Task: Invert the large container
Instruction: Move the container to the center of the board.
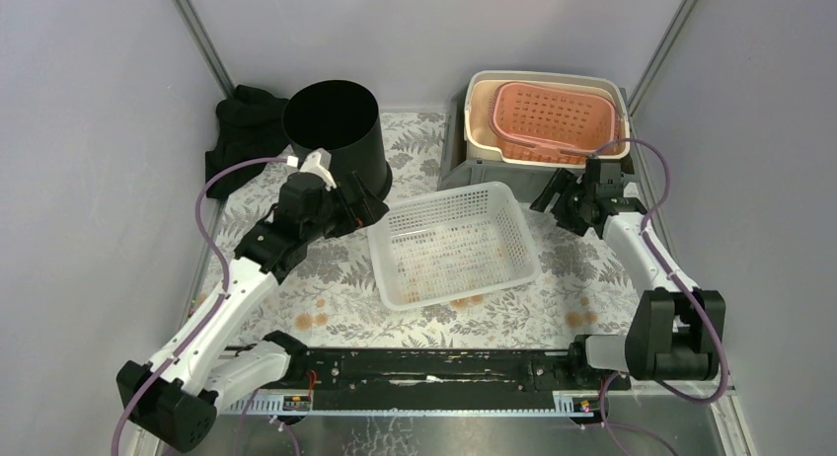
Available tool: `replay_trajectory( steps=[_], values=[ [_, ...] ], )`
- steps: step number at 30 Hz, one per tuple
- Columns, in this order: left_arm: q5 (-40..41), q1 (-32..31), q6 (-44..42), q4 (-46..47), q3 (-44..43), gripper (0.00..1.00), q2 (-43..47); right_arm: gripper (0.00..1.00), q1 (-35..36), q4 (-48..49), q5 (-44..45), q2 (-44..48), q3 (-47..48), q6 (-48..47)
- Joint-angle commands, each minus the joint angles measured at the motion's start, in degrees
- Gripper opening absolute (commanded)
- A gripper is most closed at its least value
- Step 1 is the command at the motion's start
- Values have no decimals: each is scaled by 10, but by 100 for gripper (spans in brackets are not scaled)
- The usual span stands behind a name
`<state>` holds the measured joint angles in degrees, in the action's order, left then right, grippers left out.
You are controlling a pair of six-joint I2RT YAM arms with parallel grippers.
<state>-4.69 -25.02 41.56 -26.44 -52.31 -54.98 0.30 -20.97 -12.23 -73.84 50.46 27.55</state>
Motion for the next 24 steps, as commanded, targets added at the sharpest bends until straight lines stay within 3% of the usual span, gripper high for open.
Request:
replay_trajectory(
  steps=[1, 8, 24],
  values=[
    [-7, 2, -9, -27, -26, 100, -17, 82, -24, 45, 68, -45, 40, 35],
    [-6, 1, -10, -20, -22, 100, -28, 71, -28, 119, 52, -168, 84, 61],
    [-4, 2, -7, -11, -4, 100, -29, 64, -7, 207, -70, -357, 245, 100]
  ],
)
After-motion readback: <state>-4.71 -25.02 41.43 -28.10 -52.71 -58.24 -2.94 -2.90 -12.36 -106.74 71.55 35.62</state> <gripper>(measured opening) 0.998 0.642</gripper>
